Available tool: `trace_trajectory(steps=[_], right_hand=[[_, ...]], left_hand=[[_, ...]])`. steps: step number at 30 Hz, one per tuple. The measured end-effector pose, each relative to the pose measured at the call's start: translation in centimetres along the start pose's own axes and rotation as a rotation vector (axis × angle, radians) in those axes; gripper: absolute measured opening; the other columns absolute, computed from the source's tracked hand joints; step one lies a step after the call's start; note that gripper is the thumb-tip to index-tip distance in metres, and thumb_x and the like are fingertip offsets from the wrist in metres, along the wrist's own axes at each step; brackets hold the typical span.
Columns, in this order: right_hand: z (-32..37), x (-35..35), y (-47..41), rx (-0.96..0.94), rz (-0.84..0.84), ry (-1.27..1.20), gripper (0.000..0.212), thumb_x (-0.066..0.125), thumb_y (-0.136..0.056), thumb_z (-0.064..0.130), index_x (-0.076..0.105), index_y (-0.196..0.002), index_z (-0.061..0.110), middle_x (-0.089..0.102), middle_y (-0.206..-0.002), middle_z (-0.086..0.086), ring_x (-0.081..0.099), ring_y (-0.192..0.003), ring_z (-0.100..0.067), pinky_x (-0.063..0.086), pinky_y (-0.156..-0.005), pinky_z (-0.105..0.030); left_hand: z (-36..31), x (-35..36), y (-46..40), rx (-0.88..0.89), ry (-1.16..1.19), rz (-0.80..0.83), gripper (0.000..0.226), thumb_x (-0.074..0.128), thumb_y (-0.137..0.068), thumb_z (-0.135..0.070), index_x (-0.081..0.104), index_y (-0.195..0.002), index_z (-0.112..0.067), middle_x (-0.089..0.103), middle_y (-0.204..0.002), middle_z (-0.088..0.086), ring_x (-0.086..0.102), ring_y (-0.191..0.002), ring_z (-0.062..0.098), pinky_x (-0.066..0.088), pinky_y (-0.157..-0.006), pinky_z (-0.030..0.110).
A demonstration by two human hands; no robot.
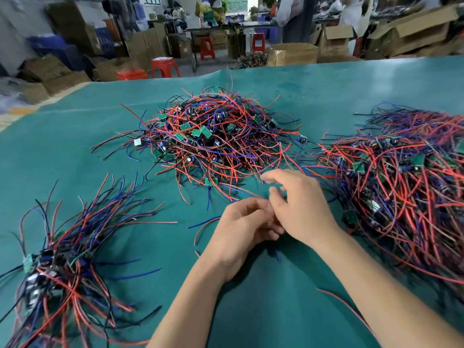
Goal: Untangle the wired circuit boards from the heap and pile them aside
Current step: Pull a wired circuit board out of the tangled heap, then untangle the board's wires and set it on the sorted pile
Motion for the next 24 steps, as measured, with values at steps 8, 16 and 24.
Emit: trace_trajectory(steps=[8, 16, 24], right_hand=[[-1.3, 2.8, -4.9, 0.125, 0.210, 0.165, 0.039, 0.072, -0.093, 0.029, 0.065, -0.131, 0.026, 0.064, -0.130, -0.003, 0.060, -0.119, -0.027, 0.048, -0.100, -0.040], [-2.0, 2.8, -6.3, 0.211, 0.036, 0.050, 0.016, 0.075, -0.084, 0.012, 0.079, -0.086, 0.028, 0.078, -0.081, 0.005, 0.072, -0.094, -0.023, 0.057, -0.087, -0.037], [-2.0, -0.1, -4.4, 0.137, 0.038, -0.061, 0.014, 0.084, -0.082, 0.019, 0.076, -0.075, 0.027, 0.065, -0.061, 0.014, 0.060, -0.059, 0.004, 0.047, -0.066, -0.016]], left_hand=[[-0.1, -0.2, 0.0, -0.020, 0.038, -0.051, 0.026, 0.051, -0.093, 0.008, 0.056, -0.118, 0.006, 0.064, -0.085, 0.017, 0.062, -0.063, 0.016, 0.052, -0.058, 0.022], [0.0, -0.6, 0.0, -0.033, 0.071, -0.091, 0.035, 0.053, -0.092, 0.007, 0.052, -0.125, -0.005, 0.066, -0.085, 0.019, 0.064, -0.064, 0.020, 0.053, -0.059, 0.024], [0.1, -0.8, -0.2, -0.039, 0.142, -0.117, 0.043, 0.056, -0.091, 0.006, 0.045, -0.130, -0.009, 0.069, -0.084, 0.018, 0.065, -0.065, 0.023, 0.054, -0.059, 0.026]])
Point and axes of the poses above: each hand's wrist, its own y-axis away from the middle knuckle, its own x-axis out of the palm, z = x × y, the point moved 6 cm from there along -y, towards the middle knuckle
